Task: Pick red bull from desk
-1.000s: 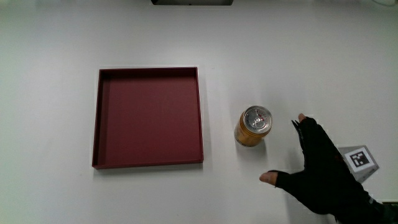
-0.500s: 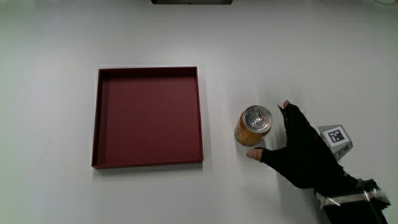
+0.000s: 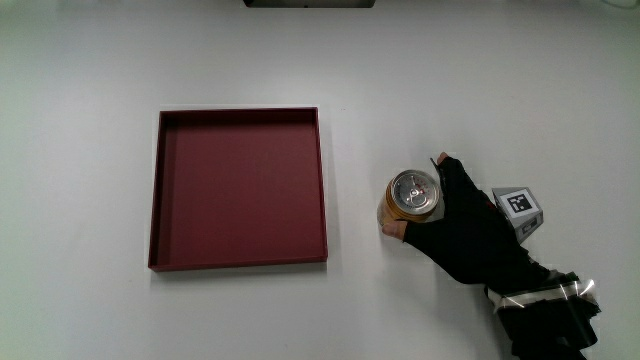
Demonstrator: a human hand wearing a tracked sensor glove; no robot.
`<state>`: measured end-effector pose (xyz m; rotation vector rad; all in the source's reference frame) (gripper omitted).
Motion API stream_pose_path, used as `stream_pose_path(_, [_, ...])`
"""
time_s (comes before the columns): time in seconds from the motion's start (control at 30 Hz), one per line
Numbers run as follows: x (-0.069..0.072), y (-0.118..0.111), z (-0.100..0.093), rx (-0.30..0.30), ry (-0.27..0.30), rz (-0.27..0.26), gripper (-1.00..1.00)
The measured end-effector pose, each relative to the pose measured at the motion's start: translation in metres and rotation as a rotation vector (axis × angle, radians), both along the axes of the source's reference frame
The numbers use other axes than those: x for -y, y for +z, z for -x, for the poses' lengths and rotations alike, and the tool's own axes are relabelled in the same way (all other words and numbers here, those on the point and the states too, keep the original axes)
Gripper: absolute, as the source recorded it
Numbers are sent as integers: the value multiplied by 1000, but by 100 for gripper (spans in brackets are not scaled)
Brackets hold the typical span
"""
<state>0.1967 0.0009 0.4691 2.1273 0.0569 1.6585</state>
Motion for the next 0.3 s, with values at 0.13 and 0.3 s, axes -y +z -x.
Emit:
stream_pose_path(0.13, [8,-15,22,27,-36,-17,100])
stream_pose_path(0.3, [15,-28,51,76,-92,-69,100])
